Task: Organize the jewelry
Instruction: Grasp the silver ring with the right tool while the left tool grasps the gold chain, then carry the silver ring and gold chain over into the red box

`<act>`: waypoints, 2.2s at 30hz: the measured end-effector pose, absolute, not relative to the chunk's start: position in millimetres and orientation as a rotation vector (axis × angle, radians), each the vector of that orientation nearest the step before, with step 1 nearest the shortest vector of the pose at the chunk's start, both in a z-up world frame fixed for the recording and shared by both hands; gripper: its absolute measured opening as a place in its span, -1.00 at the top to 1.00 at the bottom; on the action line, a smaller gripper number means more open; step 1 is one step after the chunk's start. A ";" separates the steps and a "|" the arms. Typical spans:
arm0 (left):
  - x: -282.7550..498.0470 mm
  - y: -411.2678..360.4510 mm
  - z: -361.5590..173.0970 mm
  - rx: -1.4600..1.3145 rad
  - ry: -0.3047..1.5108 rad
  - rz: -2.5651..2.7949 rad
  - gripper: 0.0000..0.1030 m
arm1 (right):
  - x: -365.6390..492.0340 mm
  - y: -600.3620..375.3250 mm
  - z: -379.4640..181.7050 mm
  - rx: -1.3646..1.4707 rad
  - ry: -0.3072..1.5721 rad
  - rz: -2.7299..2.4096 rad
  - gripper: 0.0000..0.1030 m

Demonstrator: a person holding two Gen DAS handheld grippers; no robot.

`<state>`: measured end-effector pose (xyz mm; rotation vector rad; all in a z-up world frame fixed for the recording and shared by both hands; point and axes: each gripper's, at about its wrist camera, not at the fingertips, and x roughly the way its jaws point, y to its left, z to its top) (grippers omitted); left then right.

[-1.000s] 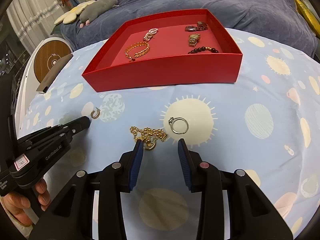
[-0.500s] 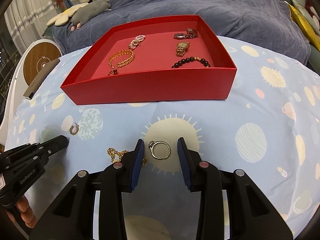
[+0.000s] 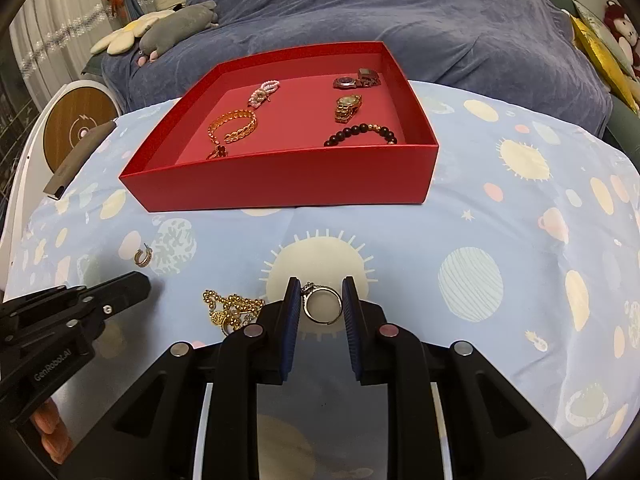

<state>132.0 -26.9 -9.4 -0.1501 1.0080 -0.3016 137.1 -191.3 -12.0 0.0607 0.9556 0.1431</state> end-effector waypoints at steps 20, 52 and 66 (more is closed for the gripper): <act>144.5 -89.3 -23.2 -0.094 0.984 -0.357 0.54 | 117.5 -223.8 -16.3 0.097 0.977 0.148 0.60; 146.8 -41.6 45.0 -0.180 0.851 -0.338 0.97 | 124.5 -224.6 11.4 0.141 0.916 0.153 0.60; 137.0 -7.7 95.7 -0.191 0.754 -0.350 0.96 | 129.5 -208.9 39.6 0.163 0.857 0.184 0.60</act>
